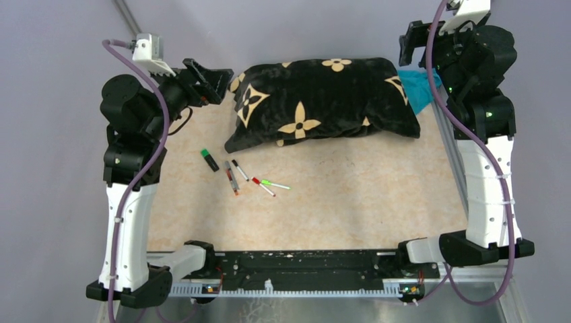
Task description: Insert the pens into the pen caps
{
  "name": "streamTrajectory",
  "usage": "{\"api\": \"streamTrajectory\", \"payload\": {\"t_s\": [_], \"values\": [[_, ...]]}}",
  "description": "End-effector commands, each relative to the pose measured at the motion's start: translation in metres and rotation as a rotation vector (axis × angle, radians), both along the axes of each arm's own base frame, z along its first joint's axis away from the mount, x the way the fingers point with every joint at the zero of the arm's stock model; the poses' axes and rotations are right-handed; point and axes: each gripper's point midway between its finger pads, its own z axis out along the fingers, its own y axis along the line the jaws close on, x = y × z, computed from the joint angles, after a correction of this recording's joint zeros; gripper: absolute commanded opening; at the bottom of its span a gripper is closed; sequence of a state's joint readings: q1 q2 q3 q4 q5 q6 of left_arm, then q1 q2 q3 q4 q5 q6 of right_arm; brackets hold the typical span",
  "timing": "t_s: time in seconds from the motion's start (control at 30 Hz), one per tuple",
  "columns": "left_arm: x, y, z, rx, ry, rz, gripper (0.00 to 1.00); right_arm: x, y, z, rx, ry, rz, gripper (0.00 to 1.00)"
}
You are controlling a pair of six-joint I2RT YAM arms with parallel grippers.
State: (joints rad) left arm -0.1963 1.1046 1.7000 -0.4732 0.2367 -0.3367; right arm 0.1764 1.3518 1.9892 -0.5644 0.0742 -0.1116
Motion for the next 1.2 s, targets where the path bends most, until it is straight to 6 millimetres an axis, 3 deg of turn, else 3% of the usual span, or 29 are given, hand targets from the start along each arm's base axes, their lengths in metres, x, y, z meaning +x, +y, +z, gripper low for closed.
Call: {"api": "streamTrajectory", "payload": {"t_s": [0.0, 0.63, 1.17], "values": [[0.003, 0.004, -0.004, 0.029, -0.002, 0.019, 0.99, -0.003, 0.001, 0.017, 0.012, -0.061, 0.005, 0.99], [0.014, 0.001, -0.018, 0.031, 0.014, 0.011, 0.99, 0.006, 0.004, 0.008, -0.002, -0.041, 0.01, 0.99], [0.012, -0.003, -0.027, 0.014, 0.045, -0.008, 0.99, 0.0, 0.004, 0.0, 0.009, -0.028, 0.015, 0.99]]}}
